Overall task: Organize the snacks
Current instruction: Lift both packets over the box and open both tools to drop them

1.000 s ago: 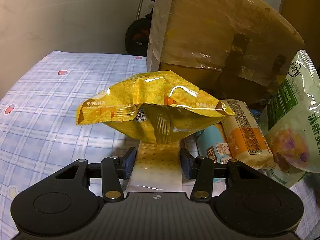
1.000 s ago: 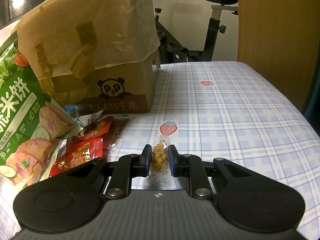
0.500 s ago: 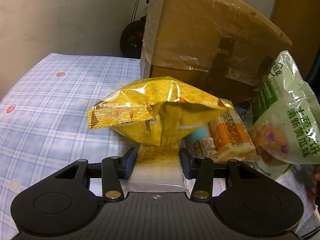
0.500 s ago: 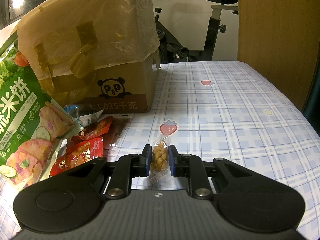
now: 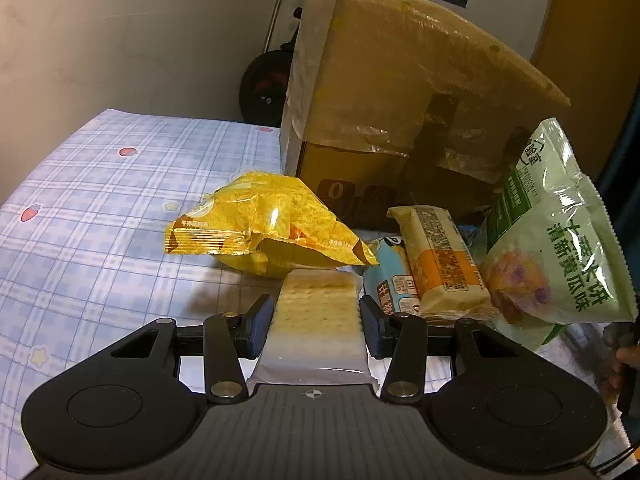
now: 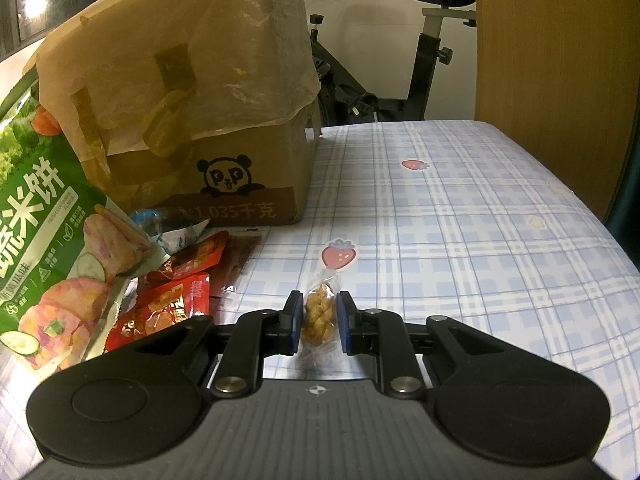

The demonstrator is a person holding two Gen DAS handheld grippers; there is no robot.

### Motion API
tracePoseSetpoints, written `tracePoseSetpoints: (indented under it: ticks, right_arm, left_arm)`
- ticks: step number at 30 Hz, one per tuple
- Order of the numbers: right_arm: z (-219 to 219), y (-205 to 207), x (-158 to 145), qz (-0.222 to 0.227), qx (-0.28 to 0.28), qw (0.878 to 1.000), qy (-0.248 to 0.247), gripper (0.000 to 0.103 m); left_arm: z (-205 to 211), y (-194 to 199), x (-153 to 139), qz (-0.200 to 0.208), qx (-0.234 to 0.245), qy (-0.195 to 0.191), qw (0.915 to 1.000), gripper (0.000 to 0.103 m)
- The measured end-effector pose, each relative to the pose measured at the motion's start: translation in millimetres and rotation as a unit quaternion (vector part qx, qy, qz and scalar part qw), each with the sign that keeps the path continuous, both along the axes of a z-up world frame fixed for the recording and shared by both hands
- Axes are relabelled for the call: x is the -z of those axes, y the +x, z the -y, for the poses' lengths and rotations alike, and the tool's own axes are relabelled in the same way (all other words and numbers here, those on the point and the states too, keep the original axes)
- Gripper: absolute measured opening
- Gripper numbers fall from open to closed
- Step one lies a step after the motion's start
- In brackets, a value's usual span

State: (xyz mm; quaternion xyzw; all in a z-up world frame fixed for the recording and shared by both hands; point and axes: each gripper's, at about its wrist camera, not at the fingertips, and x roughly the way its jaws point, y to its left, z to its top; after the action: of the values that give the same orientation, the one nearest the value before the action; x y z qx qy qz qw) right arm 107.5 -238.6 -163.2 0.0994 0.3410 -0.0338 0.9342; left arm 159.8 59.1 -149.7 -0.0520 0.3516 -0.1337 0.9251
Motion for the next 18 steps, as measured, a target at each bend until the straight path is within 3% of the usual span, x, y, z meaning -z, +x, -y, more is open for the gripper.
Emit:
tracePoseSetpoints:
  ticks: [18]
  right_arm:
    - [-1,-27,-38,0.041,0.006,0.999,0.001,0.020]
  left_arm:
    - [-15,-26,-20,0.020,-0.014,-0.017,0.9996,0.049]
